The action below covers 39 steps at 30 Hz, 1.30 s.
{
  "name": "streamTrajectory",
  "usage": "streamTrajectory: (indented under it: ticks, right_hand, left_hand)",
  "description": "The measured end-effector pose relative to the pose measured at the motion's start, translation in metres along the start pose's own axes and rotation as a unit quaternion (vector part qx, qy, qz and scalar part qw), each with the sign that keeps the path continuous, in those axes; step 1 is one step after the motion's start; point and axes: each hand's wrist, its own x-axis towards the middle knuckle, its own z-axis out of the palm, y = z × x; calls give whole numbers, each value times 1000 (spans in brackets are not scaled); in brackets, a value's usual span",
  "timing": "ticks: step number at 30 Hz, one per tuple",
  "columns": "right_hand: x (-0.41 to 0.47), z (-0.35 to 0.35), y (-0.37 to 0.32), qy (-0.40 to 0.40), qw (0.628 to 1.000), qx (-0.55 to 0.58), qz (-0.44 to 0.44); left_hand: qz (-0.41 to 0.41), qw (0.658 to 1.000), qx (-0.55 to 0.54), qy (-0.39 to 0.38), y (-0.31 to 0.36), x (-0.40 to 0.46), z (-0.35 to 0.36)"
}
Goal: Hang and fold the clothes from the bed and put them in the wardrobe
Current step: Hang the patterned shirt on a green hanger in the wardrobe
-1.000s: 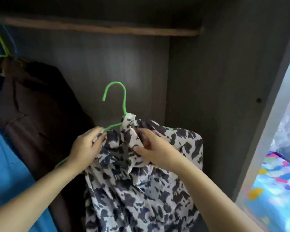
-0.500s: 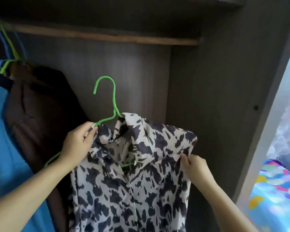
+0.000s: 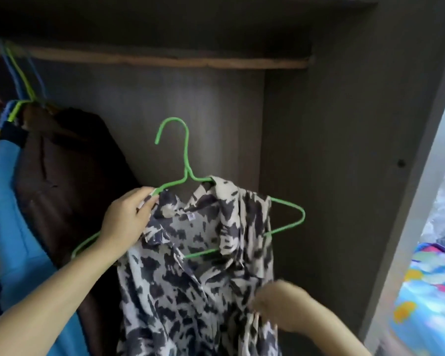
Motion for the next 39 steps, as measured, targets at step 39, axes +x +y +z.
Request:
streamTrajectory:
  ticks: [39]
  right_hand:
    - [120,-231,-71,171,846,502,57]
  left_hand:
    - [-165,915,-325,-172,107,21,-12]
